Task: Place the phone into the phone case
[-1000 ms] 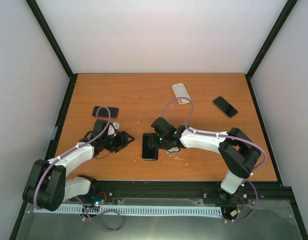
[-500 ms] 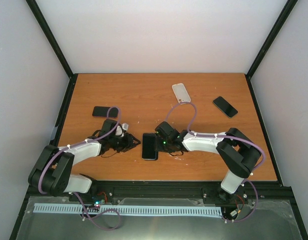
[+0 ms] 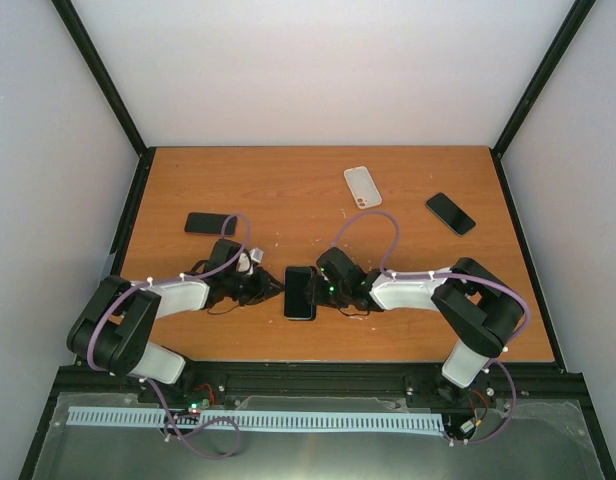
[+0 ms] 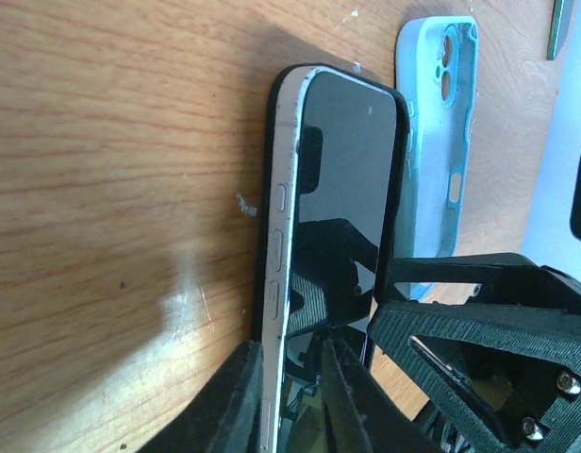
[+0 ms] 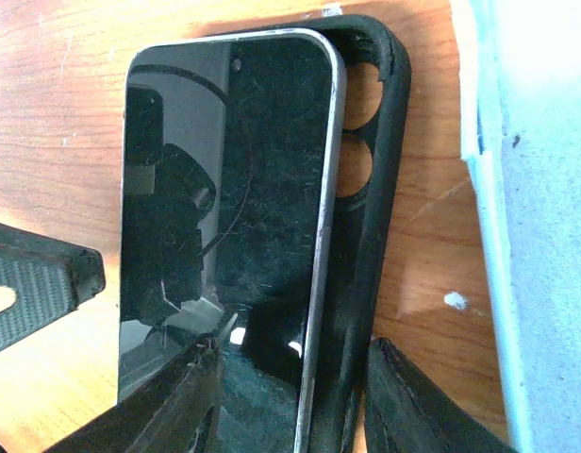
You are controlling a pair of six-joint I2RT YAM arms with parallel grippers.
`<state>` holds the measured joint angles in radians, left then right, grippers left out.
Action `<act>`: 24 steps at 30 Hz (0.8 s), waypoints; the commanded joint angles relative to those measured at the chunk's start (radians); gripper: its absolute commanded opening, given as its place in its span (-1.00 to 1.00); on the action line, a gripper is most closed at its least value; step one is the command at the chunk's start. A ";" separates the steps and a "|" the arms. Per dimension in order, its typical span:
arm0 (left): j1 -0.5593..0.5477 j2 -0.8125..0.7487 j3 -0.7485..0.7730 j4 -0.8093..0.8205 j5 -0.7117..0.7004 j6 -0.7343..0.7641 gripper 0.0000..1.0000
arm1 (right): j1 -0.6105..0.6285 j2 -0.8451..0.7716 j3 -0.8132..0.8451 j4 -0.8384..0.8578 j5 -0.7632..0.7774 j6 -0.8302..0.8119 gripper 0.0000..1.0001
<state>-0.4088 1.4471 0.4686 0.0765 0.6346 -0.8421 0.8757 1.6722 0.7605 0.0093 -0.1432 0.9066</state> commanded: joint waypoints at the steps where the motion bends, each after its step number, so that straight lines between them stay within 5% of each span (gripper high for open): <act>1: -0.007 0.022 0.011 0.067 0.020 -0.002 -0.66 | -0.006 -0.027 -0.036 0.134 -0.030 0.015 -0.18; 24: -0.038 0.103 -0.005 0.177 0.060 -0.033 -0.79 | -0.014 0.001 -0.083 0.367 -0.167 0.032 -0.13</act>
<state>-0.4232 1.5360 0.4660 0.1997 0.6624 -0.8528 0.8547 1.6695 0.6704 0.2176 -0.2184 0.9173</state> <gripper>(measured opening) 0.096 0.434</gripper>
